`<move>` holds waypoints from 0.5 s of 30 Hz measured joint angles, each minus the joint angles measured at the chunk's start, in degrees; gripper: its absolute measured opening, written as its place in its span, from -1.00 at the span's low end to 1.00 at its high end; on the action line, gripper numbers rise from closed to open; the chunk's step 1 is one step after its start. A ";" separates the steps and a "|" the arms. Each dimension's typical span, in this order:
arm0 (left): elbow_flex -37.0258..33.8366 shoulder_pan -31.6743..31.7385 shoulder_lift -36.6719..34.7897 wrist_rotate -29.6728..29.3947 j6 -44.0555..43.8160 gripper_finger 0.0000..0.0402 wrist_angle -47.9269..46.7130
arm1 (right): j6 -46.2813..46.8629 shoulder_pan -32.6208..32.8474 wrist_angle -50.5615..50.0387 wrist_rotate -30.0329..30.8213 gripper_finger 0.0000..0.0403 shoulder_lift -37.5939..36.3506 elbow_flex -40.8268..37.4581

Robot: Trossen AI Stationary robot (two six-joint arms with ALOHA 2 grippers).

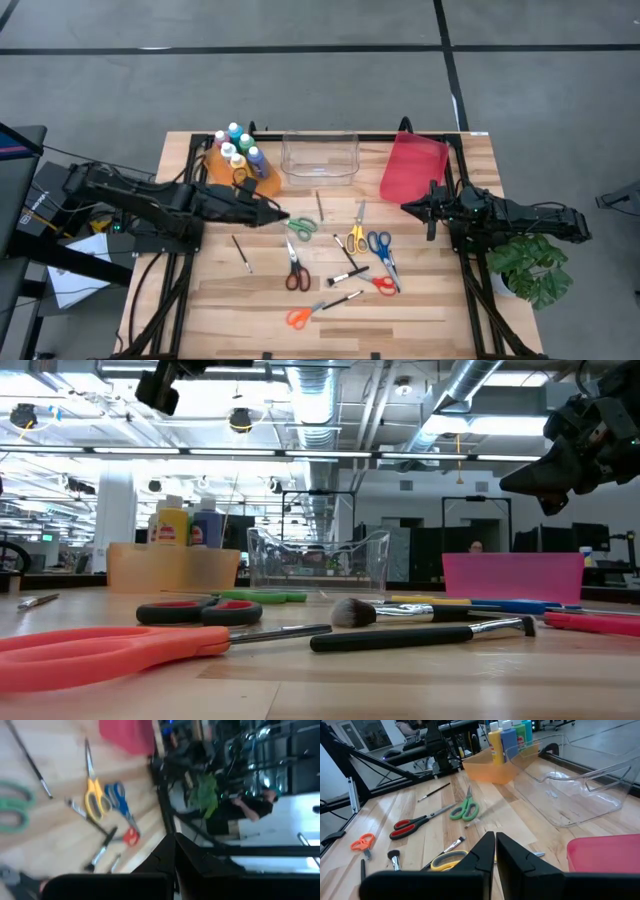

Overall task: Pick & Place Paint Supplies
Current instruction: Put the black paint brush into the transparent bin

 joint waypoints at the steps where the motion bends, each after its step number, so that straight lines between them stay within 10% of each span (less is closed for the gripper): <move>1: 0.00 0.02 -0.27 -0.80 0.49 -0.99 -0.30 | 0.00 0.00 0.01 0.00 -0.93 0.00 0.00; 15: -0.04 -3.64 8.14 15.22 33.37 -1.00 -27.00 | 0.00 0.01 0.00 0.00 -0.93 0.00 0.00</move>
